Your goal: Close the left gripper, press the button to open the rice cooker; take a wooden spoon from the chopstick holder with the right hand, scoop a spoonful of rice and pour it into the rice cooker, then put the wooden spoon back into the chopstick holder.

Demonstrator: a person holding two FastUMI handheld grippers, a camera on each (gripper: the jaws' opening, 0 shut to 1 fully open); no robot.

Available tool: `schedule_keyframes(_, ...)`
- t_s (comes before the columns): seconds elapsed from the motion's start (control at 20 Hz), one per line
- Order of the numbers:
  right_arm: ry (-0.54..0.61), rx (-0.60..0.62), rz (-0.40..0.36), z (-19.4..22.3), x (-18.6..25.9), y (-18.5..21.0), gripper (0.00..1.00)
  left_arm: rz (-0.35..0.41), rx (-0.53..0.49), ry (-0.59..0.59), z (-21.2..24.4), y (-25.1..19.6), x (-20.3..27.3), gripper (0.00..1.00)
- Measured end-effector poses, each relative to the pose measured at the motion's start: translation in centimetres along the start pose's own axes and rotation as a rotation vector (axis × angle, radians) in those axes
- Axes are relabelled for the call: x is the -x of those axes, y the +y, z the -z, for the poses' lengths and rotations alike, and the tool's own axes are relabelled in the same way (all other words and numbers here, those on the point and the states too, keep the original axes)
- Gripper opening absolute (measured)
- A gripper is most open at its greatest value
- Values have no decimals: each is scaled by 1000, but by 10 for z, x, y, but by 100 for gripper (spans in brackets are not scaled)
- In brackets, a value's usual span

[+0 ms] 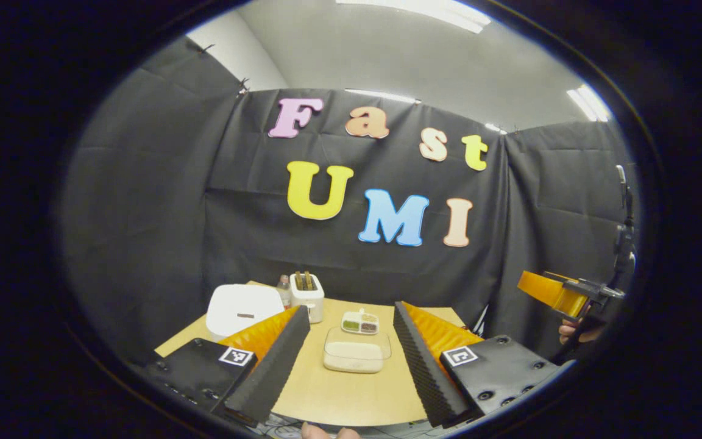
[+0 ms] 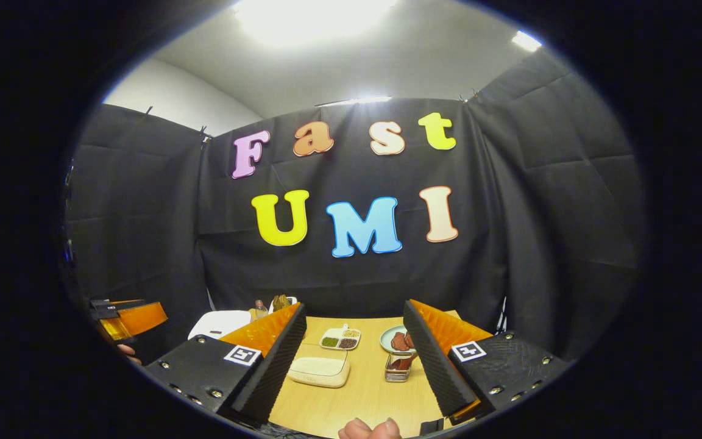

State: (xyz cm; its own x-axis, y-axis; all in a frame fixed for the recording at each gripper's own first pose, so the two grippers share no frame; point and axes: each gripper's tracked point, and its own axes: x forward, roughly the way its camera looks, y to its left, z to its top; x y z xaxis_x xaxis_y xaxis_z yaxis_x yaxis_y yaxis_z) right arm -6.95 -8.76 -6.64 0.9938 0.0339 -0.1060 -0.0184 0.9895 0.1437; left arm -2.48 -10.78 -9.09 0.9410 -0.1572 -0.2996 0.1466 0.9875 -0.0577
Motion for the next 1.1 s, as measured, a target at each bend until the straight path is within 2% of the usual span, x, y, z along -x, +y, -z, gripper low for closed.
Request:
schedule_keyframes(0.2,-68,14,38,-18,22,-11,98,45,6,-8,-5,-26,8,94)
schedule_keyframes(0.3,-55,19,51,-18,26,-9,100,53,27,0,-10,-25,7,94)
schedule_keyframes(0.45,-67,52,89,-26,29,-12,98,36,30,-26,-22,-10,8,94)
schedule_keyframes(0.6,-56,39,81,-22,28,4,98,50,43,-26,-22,-5,7,94)
schedule_keyframes(0.9,-38,89,73,-14,23,26,98,46,46,-34,-21,16,1,94)
schedule_keyframes(1.1,-31,99,75,-13,22,31,98,44,26,-51,-23,21,-4,94)
